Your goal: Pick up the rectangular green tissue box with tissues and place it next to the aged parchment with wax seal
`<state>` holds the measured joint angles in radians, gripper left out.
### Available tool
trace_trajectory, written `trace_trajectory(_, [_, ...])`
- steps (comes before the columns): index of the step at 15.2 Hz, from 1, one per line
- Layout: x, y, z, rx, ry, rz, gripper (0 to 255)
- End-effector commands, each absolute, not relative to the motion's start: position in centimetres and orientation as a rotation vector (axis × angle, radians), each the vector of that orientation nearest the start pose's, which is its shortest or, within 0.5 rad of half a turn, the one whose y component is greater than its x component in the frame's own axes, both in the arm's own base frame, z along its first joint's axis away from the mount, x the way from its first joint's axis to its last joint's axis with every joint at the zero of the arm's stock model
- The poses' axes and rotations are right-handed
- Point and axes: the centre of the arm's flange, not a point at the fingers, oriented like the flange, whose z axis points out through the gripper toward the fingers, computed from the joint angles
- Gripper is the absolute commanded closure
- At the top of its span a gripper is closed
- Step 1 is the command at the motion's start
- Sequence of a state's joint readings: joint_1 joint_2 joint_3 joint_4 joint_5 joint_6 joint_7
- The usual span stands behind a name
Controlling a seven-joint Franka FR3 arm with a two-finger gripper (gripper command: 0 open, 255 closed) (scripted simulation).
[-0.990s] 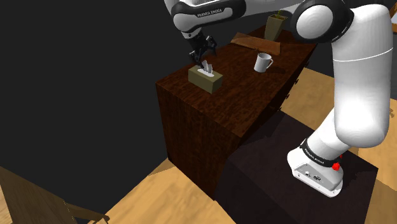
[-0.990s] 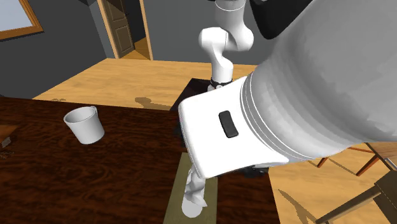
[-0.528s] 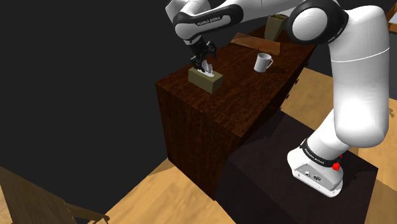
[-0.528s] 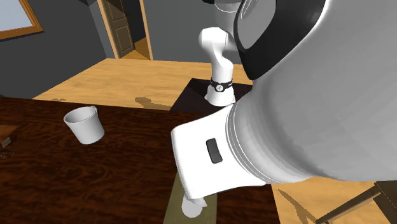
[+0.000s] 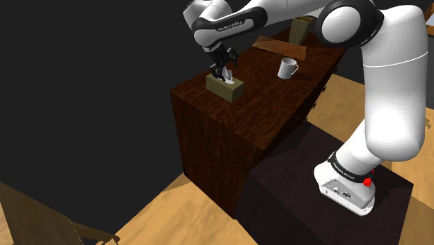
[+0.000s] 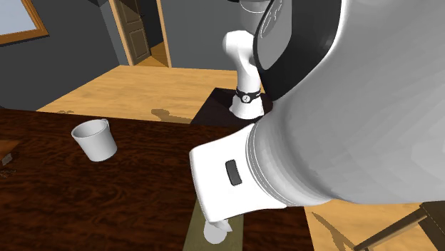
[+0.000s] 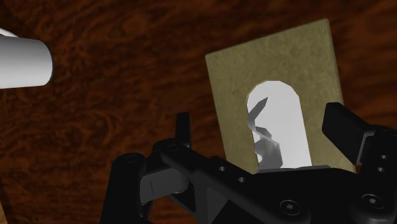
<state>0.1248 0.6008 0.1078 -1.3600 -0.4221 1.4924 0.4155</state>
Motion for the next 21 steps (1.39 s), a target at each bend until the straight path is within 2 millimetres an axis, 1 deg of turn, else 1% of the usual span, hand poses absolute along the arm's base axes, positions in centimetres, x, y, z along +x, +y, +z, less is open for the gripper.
trace_trajectory(1, [66.2, 9.5, 35.0, -3.569, 0.214, 0.591, 0])
trace_trajectory(2, [66.2, 9.5, 35.0, -3.569, 0.214, 0.591, 255])
trace_trajectory(11, [66.2, 9.5, 35.0, -3.569, 0.214, 0.591, 255])
trace_trajectory(21, [66.2, 9.5, 40.3, -3.569, 0.214, 0.591, 255])
